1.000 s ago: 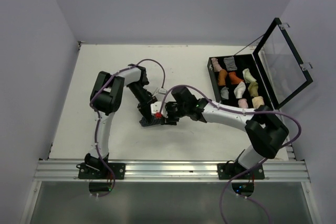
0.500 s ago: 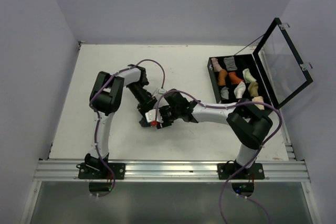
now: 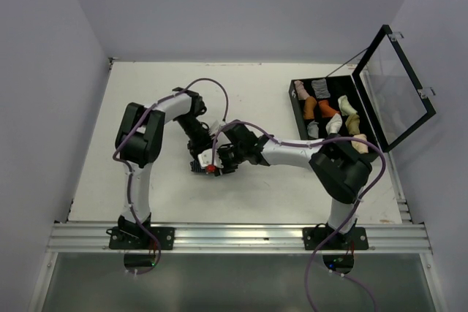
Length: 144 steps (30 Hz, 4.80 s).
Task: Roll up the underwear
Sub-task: Roll the underwear, then place the rolled underwear into the container
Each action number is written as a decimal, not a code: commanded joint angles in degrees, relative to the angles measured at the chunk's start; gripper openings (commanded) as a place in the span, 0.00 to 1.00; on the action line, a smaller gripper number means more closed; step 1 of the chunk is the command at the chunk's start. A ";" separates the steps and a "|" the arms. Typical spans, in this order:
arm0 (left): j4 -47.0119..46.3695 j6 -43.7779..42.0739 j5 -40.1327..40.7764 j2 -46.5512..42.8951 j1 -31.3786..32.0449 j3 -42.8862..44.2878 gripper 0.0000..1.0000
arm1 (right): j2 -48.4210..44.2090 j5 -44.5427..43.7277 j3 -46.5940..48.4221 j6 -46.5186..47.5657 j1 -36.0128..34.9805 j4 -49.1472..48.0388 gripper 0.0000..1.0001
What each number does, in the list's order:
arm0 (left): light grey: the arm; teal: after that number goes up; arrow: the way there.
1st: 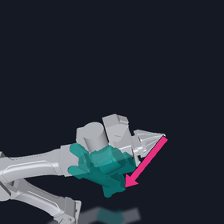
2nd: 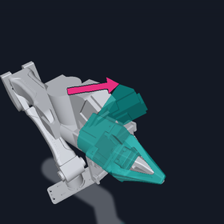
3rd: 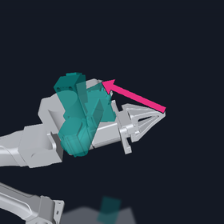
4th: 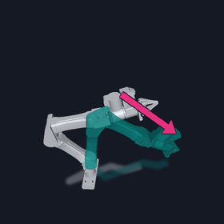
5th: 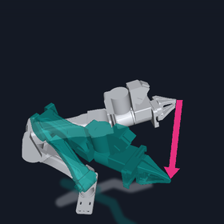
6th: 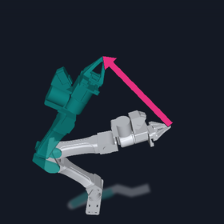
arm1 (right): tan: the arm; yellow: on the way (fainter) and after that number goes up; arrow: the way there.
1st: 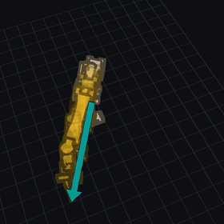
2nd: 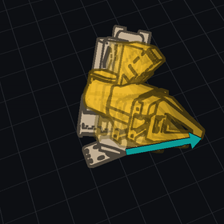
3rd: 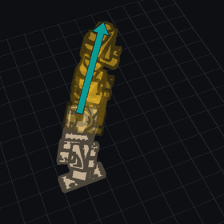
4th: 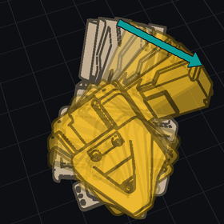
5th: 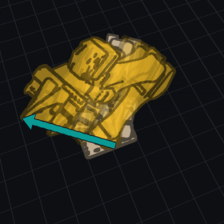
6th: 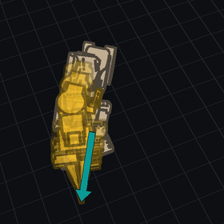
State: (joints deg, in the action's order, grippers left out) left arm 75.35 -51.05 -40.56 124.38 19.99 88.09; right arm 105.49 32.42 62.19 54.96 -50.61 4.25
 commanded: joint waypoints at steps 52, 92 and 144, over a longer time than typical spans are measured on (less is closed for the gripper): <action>-14.98 -15.50 3.29 -12.15 -2.41 -14.36 0.27 | 5.43 1.68 5.74 0.41 1.57 9.28 0.41; 0.15 -4.85 -13.58 14.84 -3.73 -5.12 0.13 | -8.37 -16.43 -12.44 -2.05 -7.22 -13.91 0.70; -43.87 17.20 2.24 -27.16 -16.03 -8.90 1.00 | 0.33 7.29 6.79 -28.58 9.56 19.48 0.00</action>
State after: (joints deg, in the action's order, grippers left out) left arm 44.01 -36.80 -42.06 104.68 3.81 79.81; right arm 105.19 34.68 65.10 36.45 -44.82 20.75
